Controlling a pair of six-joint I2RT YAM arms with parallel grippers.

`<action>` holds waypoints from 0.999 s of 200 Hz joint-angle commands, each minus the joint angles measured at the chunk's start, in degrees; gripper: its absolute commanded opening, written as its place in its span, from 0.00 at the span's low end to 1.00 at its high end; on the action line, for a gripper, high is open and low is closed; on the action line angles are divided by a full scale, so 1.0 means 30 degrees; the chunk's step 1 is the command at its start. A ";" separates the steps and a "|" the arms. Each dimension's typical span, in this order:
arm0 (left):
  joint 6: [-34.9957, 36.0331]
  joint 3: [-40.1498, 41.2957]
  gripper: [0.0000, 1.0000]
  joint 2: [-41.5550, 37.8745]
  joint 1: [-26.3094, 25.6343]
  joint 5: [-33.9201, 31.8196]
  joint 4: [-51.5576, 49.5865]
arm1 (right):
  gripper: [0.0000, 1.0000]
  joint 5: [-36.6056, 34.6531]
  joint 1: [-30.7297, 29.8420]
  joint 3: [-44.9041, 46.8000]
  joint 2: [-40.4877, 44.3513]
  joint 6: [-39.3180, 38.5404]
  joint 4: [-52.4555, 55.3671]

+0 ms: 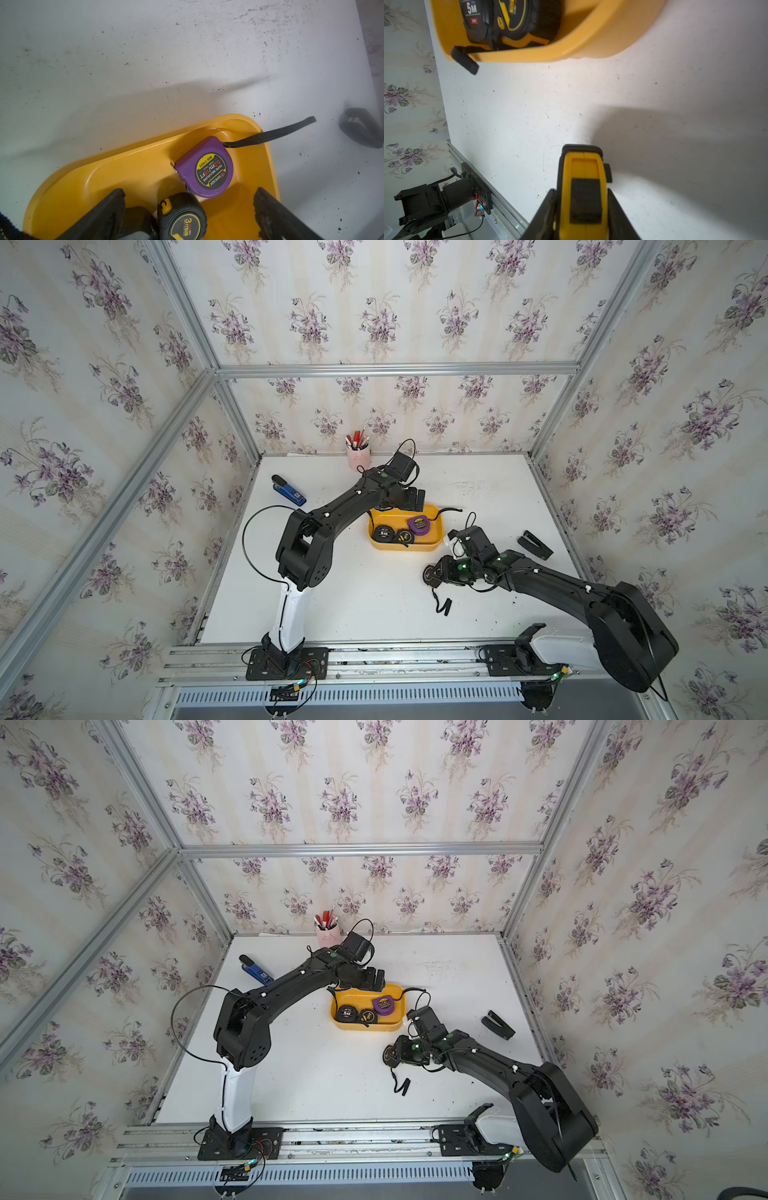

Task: Take the tape measure out of the storage box
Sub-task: Place the tape measure at the center of the board.

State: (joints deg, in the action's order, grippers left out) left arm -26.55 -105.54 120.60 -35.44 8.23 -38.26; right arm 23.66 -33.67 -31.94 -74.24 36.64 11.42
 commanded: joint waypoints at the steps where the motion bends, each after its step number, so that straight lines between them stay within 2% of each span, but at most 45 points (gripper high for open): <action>1: 0.0345 -0.0048 0.99 0.0137 -0.0045 0.0119 -0.0270 | 0.32 0.0756 0.0029 0.0577 -0.0008 0.0030 -0.0417; 26: 0.0327 -0.0149 0.99 0.0445 -0.0139 0.0214 -0.0258 | 0.35 0.0410 0.0006 0.0891 -0.0396 -0.0120 -0.0372; 45: 0.0338 -0.0186 0.99 0.0526 -0.0238 0.0275 -0.0325 | 0.41 0.0358 0.0032 0.0706 -0.0780 -0.0166 -0.0128; 64: 0.0257 -0.0184 0.99 0.0520 -0.0377 -0.0039 -0.0463 | 0.51 0.0259 0.0017 0.0649 -0.0776 -0.0115 0.0125; 96: 0.0257 -0.0014 0.99 0.0494 -0.0454 0.0102 -0.0479 | 0.74 -0.0524 0.0032 0.0658 -0.0345 -0.0126 0.0843; 120: 0.0398 0.0046 0.99 0.0494 -0.0462 0.0335 -0.0561 | 0.83 -0.1099 0.0034 0.0516 0.0326 -0.0089 0.1589; 138: 0.0489 0.0149 0.99 0.0385 -0.0447 0.0420 -0.0555 | 0.87 -0.2270 0.0028 0.0316 0.1221 -0.0114 0.2607; 172: 0.0984 0.0351 0.99 0.0526 -0.0462 0.0956 -0.0814 | 0.94 -0.6096 0.0018 -0.0199 0.3772 0.0125 0.4780; 200: 0.2077 0.0024 0.99 0.1124 -0.0444 0.3022 -0.0709 | 0.97 -0.7814 0.0021 -0.0416 0.5694 0.0503 0.5483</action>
State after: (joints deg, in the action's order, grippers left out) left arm -24.10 -104.64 122.58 -36.77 11.60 -40.01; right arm 8.51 -33.63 -32.47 -60.77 36.82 23.53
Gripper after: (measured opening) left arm 0.992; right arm 0.957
